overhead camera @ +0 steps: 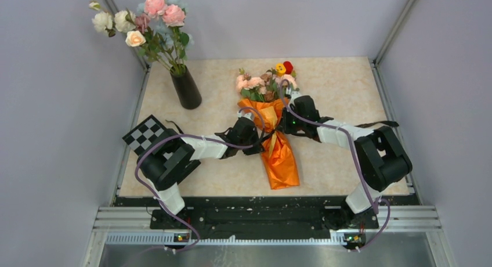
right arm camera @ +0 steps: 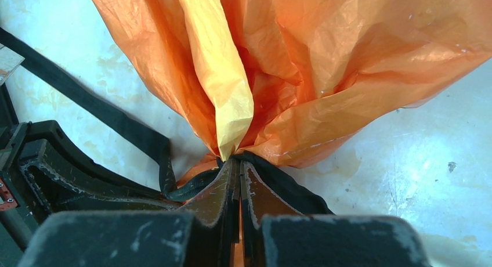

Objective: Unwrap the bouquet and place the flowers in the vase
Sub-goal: Untie the ribbon from the wrapping paper.

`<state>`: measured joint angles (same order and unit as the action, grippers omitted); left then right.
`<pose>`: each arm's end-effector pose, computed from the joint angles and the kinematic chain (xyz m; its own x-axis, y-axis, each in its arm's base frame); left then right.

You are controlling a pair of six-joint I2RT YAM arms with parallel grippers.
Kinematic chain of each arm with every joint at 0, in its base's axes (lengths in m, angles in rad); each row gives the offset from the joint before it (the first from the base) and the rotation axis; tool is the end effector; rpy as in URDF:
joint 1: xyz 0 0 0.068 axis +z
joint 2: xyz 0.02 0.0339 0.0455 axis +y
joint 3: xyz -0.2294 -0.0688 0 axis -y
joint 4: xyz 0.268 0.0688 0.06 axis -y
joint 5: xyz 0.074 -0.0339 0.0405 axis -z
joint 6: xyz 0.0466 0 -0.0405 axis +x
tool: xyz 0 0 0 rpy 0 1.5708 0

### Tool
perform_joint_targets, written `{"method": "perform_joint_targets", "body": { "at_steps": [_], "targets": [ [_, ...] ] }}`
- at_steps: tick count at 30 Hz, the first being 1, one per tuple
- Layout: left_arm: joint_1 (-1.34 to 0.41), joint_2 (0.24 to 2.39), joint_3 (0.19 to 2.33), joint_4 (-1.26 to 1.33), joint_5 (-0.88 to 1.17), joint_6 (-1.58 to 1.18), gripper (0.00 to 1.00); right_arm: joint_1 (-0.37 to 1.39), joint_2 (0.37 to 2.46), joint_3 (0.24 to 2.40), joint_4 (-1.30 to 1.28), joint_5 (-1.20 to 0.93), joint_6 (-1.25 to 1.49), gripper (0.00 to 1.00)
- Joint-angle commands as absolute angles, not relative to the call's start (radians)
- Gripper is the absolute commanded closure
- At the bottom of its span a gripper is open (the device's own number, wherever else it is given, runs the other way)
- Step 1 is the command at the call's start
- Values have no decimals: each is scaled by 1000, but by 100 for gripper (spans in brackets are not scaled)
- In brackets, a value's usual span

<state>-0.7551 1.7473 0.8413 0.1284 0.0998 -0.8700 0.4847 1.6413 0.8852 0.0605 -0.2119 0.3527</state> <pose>0.2580 -0.2492 0.0810 -0.8902 -0.2066 -0.4061 0.0826 0.8034 -0.5897 0.3176 0.1783 0.1255 -0.7388 -0.0074 -0.6739 -0.3657 0.8443 0.3917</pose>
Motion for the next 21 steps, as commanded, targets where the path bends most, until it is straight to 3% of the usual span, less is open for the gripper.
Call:
{"method": "perform_joint_targets", "body": {
  "at_steps": [1, 11, 19, 21],
  "targets": [
    [-755, 1745, 833, 104, 90, -877, 100, 496, 1556, 867, 144, -132, 364, 100],
    [-753, 1733, 818, 105, 75, -882, 100, 490, 1438, 789, 188, -22, 428, 100],
    [-750, 1734, 820, 103, 81, -873, 100, 486, 1463, 813, 171, -251, 342, 100],
    [-748, 1735, 819, 103, 86, -873, 100, 487, 1474, 814, 155, -265, 332, 93]
  ]
}}
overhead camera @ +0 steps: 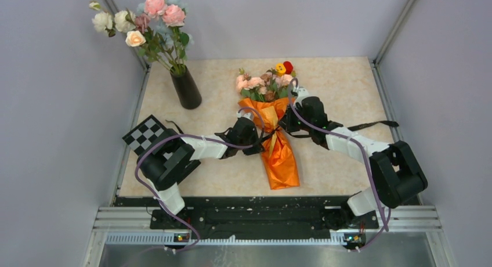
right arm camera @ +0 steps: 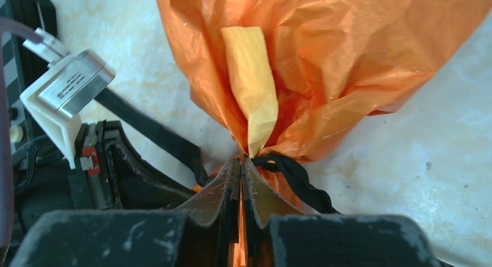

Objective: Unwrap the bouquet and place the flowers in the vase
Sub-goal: Untie the ribbon from the wrapping paper.

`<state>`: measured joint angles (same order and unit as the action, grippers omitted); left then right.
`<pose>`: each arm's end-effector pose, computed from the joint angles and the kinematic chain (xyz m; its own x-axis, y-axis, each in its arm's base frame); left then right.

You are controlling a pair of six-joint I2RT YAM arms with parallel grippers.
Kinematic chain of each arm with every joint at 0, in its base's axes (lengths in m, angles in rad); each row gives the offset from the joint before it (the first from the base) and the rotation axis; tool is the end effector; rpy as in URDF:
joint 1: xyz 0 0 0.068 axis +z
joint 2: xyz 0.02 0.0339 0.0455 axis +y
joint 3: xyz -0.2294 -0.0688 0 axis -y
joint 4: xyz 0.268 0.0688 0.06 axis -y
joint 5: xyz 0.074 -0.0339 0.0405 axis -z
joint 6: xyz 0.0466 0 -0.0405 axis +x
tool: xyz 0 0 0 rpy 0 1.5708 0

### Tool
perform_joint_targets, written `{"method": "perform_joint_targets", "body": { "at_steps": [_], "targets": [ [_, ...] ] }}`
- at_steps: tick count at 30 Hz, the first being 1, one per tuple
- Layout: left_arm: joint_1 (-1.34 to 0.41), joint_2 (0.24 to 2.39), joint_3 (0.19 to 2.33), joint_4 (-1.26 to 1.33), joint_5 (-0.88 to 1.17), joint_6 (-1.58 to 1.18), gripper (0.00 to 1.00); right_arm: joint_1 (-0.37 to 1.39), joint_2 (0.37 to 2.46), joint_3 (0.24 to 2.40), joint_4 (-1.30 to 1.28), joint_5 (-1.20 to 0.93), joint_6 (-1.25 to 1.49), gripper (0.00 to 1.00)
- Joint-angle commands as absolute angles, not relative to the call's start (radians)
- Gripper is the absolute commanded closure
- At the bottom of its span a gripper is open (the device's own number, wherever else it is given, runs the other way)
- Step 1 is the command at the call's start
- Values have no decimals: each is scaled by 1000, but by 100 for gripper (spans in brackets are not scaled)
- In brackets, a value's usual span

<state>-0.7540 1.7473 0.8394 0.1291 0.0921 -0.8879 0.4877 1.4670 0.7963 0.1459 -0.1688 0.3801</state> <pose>0.2582 -0.2483 0.0804 -0.8889 -0.2249 -0.3990 0.0631 0.8028 -0.5929 0.3031 0.1696 0.1620 -0.6301 0.0798 -0.7724 -0.3840 0.8325 0.3993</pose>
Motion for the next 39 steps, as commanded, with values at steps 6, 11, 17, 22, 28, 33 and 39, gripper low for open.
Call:
{"method": "perform_joint_targets", "body": {
  "at_steps": [6, 11, 17, 22, 28, 33, 39],
  "targets": [
    [-747, 1733, 820, 100, 88, -873, 100, 487, 1526, 811, 145, -264, 347, 85],
    [-747, 1734, 823, 94, 89, -871, 100, 488, 1561, 814, 166, -245, 376, 84],
    [-747, 1736, 827, 91, 93, -870, 100, 487, 1593, 831, 173, -214, 410, 78],
    [-747, 1739, 833, 88, 97, -866, 100, 488, 1622, 844, 179, -208, 425, 76],
    [-747, 1742, 835, 84, 99, -863, 100, 487, 1639, 849, 195, -184, 448, 85],
    [-747, 1739, 826, 81, 91, -862, 100, 487, 1597, 836, 205, -152, 474, 100],
    [-746, 1734, 808, 85, 83, -864, 100, 473, 1519, 803, 218, -116, 516, 100]
  ]
}}
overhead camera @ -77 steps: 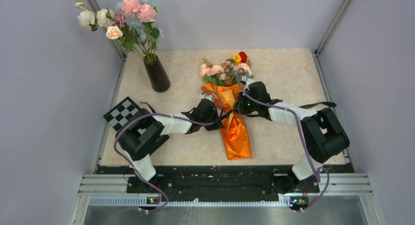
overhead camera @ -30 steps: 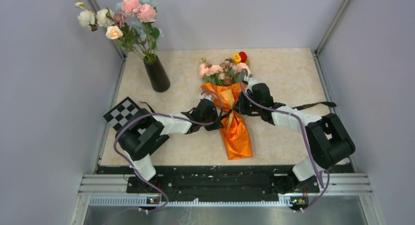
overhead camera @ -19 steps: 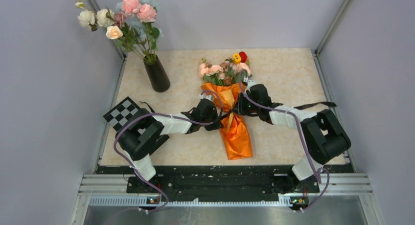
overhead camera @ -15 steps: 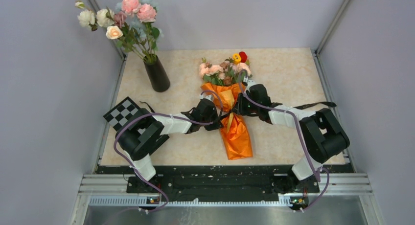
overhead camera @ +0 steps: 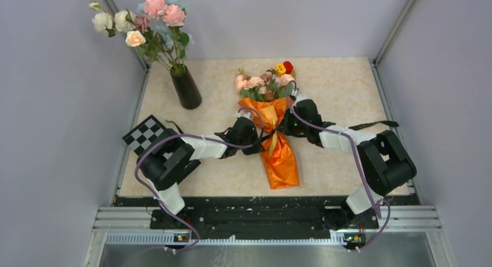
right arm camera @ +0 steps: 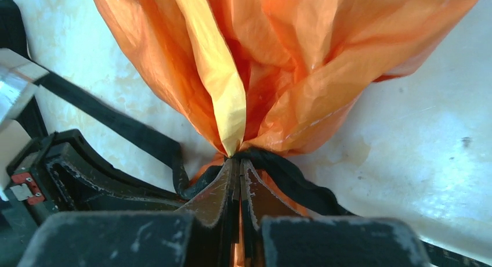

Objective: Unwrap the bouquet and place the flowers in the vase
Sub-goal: Untie the ribbon from the wrapping paper.

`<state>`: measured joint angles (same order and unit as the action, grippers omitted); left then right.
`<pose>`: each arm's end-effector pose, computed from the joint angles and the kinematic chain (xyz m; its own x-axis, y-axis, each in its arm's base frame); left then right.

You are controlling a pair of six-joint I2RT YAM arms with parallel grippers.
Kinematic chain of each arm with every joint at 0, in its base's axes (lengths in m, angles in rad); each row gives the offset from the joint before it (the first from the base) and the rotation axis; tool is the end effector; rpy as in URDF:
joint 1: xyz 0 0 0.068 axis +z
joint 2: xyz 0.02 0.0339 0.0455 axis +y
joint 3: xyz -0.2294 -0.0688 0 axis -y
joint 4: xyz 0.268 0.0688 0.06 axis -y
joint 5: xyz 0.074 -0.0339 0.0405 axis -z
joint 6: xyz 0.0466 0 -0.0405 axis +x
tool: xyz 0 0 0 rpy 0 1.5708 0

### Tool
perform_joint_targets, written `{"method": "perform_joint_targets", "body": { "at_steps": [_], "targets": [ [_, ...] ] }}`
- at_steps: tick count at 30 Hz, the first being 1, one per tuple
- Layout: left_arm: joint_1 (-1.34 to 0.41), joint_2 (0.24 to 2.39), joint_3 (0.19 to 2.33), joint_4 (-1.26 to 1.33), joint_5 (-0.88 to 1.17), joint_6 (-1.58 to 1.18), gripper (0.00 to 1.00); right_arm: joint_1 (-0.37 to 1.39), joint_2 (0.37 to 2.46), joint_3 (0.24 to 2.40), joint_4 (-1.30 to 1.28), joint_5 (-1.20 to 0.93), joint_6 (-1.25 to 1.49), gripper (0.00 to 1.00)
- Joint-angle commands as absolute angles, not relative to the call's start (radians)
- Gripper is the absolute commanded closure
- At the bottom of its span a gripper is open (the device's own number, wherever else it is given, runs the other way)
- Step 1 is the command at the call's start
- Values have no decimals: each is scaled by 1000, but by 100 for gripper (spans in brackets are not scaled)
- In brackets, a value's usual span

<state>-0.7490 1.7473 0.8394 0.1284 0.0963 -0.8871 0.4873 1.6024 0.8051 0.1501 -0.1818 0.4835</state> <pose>0.2592 -0.2471 0.0804 -0.8894 -0.2267 -0.3969 0.0607 0.8021 -0.5941 0.3080 0.1727 0.1207 -0.7450 0.1226 -0.6556 -0.2729 0.8409 0.4674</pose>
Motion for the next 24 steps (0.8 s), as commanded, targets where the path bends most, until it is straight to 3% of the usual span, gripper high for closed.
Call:
{"method": "perform_joint_targets", "body": {
  "at_steps": [1, 17, 24],
  "targets": [
    [-746, 1731, 803, 87, 82, -864, 100, 466, 1509, 797, 224, -125, 526, 100],
    [-723, 1688, 786, 59, 57, -838, 100, 413, 1477, 746, 270, -379, 428, 100],
    [-655, 1613, 761, 13, 46, -765, 100, 462, 1456, 736, 186, -350, 328, 92]
  ]
}}
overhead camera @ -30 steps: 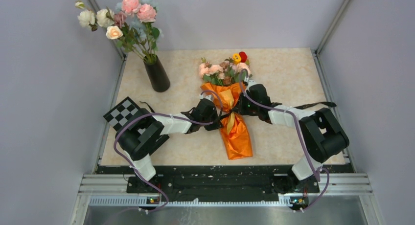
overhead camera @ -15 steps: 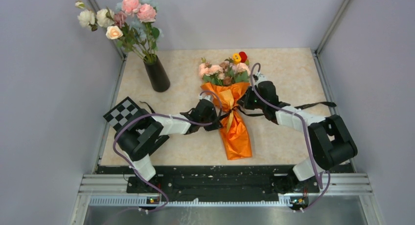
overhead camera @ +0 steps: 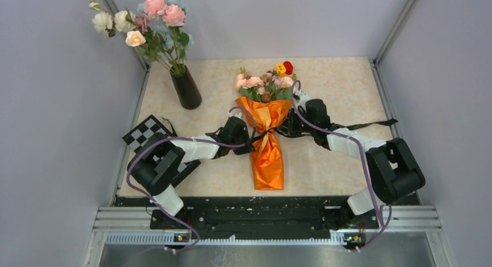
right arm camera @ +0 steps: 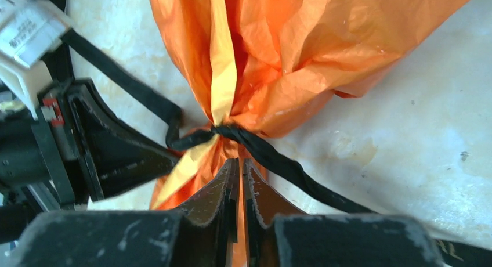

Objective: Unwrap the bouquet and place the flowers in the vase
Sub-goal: Untie the ribbon from the wrapping paper.

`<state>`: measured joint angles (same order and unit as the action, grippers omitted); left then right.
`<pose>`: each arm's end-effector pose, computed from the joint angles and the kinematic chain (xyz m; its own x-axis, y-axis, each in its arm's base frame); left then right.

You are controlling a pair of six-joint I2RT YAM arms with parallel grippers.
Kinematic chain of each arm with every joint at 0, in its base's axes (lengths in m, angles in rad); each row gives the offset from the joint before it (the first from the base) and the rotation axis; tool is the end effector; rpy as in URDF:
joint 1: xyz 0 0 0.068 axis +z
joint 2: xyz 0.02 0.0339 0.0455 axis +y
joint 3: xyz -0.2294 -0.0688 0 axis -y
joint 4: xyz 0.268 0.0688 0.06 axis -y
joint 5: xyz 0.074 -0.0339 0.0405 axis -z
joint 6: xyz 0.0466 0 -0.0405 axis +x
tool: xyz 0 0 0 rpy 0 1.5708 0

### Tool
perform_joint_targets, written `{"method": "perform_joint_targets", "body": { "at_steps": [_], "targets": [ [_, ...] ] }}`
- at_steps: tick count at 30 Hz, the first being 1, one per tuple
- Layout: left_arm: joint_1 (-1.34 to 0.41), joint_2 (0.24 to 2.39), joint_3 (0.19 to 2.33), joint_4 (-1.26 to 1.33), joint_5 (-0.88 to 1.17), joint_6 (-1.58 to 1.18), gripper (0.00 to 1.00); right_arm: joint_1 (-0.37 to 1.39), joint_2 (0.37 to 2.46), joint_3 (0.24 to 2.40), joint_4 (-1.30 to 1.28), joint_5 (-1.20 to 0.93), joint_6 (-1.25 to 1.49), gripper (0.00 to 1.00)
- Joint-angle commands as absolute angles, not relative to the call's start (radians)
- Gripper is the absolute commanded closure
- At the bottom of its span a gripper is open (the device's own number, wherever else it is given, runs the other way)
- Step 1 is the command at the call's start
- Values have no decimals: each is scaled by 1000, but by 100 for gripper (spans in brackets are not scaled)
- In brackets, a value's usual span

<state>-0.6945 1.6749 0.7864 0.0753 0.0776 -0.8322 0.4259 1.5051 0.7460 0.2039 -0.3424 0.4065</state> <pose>0.2606 -0.2218 0.0840 -0.8779 -0.2282 -0.4210 0.0444 0.8366 -0.5460 0.3039 0.1551 0.1393 -0.6975 0.0925 -0.7106 -0.4063 0.7657 0.4986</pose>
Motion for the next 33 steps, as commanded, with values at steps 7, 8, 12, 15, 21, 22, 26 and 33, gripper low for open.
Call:
{"method": "perform_joint_targets", "body": {
  "at_steps": [7, 8, 12, 15, 21, 22, 26, 33],
  "targets": [
    [-628, 1508, 817, -144, 11, -663, 53, 484, 1393, 671, 232, -376, 360, 80],
    [-628, 1486, 826, -167, 9, -649, 47, 487, 1382, 667, 234, -379, 357, 79],
    [-627, 1406, 856, -218, -17, -616, 34, 500, 1358, 669, 250, -396, 340, 75],
    [-629, 1372, 858, -178, 65, -631, 28, 502, 1384, 689, 267, -408, 323, 74],
    [-639, 1439, 846, -20, 225, -724, 22, 507, 1479, 753, 301, -450, 290, 73],
    [-642, 1456, 847, -10, 227, -730, 21, 508, 1495, 765, 301, -455, 290, 73],
    [-648, 1518, 860, 38, 241, -741, 18, 515, 1554, 805, 301, -460, 286, 73],
    [-650, 1575, 889, 55, 240, -735, 15, 520, 1610, 841, 299, -428, 275, 73]
  ]
}}
